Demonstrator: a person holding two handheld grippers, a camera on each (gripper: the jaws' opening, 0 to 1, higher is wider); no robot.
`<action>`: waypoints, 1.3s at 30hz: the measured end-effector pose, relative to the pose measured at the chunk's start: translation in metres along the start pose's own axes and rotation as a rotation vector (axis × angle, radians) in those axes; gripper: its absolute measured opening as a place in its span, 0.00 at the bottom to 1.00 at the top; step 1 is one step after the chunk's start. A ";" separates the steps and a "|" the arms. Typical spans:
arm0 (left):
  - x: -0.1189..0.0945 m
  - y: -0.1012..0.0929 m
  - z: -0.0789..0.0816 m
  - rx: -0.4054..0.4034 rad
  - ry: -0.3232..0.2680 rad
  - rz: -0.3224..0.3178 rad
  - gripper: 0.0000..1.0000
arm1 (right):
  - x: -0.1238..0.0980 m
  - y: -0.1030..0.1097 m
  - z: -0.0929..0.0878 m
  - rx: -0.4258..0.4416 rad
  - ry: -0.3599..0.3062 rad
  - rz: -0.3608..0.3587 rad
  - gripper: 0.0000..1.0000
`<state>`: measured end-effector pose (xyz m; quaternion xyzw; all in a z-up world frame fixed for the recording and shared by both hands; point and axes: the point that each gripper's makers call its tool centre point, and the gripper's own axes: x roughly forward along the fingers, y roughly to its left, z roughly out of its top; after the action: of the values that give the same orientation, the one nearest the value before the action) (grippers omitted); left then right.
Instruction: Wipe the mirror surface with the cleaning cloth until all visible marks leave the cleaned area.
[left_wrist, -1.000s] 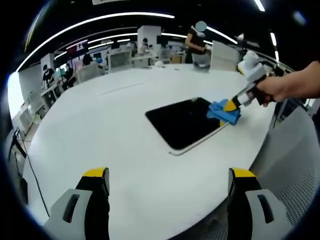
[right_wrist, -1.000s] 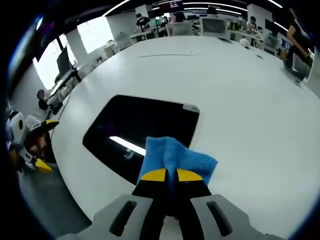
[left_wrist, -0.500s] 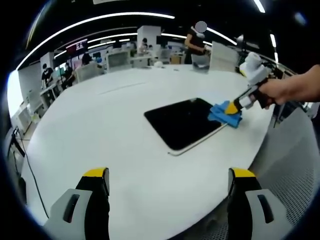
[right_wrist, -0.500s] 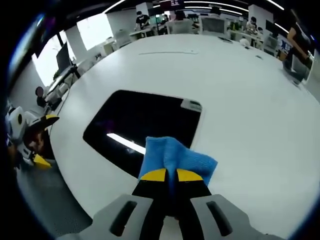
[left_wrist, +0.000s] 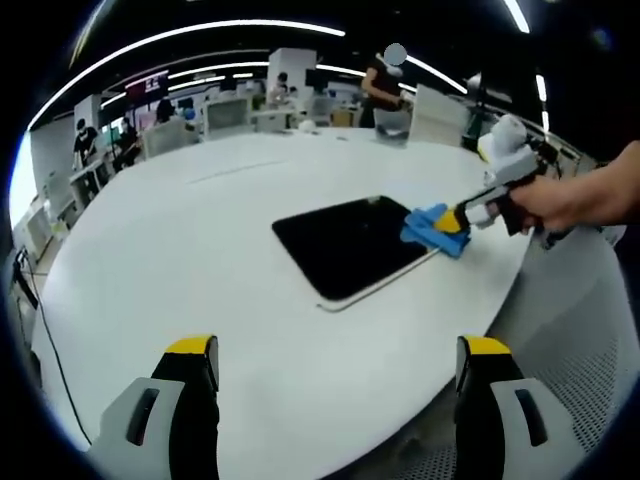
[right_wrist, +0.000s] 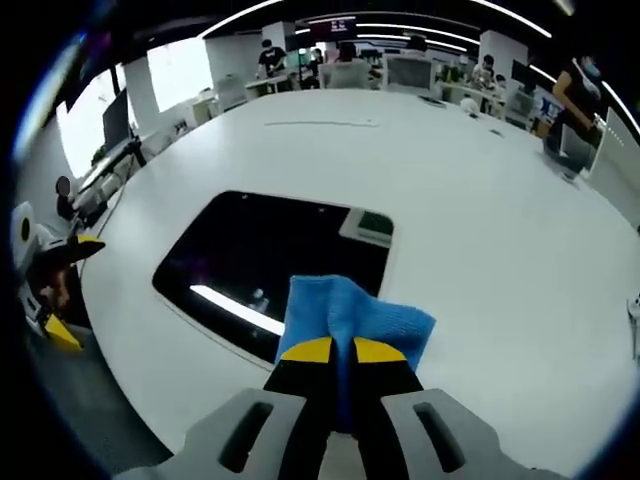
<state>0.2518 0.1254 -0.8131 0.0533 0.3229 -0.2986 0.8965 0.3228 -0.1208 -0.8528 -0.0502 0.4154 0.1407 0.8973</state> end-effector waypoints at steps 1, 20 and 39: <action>0.000 -0.001 0.000 -0.002 0.002 -0.004 1.00 | 0.000 0.000 0.000 0.005 -0.001 -0.002 0.01; 0.000 -0.002 0.001 -0.054 -0.014 -0.023 1.00 | 0.004 0.009 0.003 -0.005 -0.012 0.000 0.01; 0.001 -0.005 0.001 -0.050 -0.012 -0.032 1.00 | 0.010 0.031 0.011 -0.059 -0.044 0.006 0.01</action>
<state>0.2496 0.1206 -0.8122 0.0240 0.3258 -0.3050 0.8946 0.3280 -0.0866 -0.8526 -0.0723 0.3912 0.1564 0.9040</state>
